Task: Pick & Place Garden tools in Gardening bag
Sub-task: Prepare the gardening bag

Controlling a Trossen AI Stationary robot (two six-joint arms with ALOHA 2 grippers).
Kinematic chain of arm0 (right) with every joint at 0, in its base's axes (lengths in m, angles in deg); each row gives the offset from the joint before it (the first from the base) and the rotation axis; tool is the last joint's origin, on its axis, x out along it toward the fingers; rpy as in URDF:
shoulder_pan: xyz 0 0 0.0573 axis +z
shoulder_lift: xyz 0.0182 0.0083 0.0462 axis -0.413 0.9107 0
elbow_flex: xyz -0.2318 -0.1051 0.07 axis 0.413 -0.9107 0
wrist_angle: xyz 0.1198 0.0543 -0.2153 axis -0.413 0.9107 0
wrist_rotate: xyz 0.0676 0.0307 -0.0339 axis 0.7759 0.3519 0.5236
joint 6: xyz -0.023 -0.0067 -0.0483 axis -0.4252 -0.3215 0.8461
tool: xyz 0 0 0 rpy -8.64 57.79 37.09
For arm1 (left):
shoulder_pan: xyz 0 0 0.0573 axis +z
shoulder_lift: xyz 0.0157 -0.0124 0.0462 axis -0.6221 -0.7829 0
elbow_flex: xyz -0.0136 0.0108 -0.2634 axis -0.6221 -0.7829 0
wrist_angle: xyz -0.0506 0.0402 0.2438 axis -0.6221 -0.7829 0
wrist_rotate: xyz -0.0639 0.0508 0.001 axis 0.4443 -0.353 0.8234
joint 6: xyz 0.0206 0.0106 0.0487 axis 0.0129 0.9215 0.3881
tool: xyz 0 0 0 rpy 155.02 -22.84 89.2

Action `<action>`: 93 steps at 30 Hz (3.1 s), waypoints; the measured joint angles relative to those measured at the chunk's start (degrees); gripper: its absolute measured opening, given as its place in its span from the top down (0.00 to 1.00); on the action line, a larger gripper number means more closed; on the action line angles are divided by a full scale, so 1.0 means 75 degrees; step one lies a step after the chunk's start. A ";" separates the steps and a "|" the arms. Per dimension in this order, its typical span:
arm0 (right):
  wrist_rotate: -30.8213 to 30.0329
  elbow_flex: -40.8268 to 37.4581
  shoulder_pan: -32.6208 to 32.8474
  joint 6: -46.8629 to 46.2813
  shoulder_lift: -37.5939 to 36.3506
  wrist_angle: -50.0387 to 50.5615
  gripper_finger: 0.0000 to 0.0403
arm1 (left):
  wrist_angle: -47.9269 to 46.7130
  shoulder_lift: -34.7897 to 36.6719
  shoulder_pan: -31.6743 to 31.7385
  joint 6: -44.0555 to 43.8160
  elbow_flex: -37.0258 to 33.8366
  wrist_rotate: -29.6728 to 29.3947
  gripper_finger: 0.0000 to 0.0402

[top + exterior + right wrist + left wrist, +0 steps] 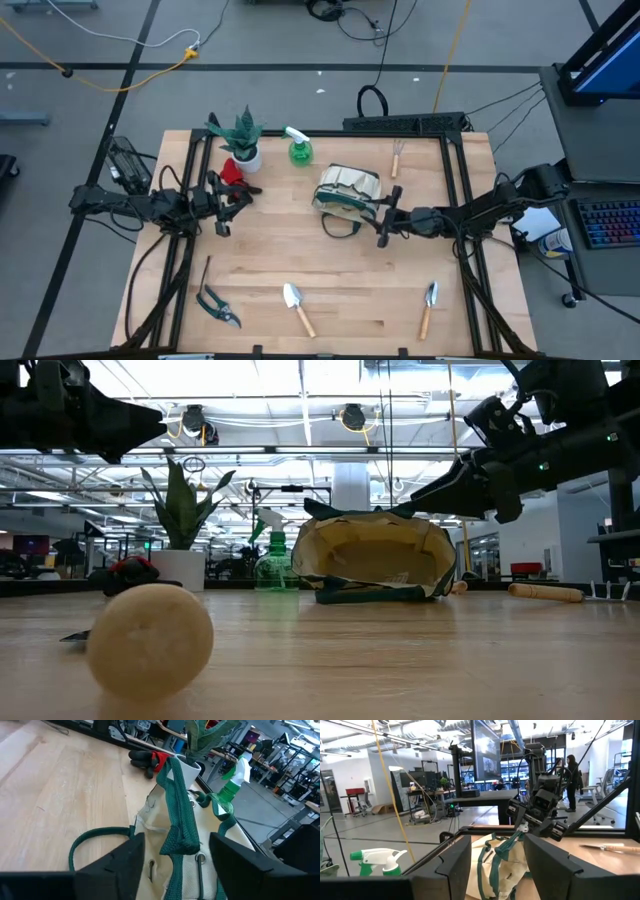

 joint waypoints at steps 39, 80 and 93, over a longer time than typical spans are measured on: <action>-0.0408 0.0001 -0.0831 -0.0105 0.0003 0.0781 0.98 | 0.0000 0.0000 0.0000 0.0059 0.0000 -0.0006 0.53; 0.0777 0.1010 -0.1079 -0.6421 0.0006 0.0101 1.00 | 0.0413 -0.0090 -0.0012 -0.0957 0.0003 0.0000 0.53; 0.0825 0.2409 -0.1508 -0.7015 0.0006 0.2971 1.00 | 0.1095 -0.2785 -0.0029 -0.0847 0.0932 0.0071 0.53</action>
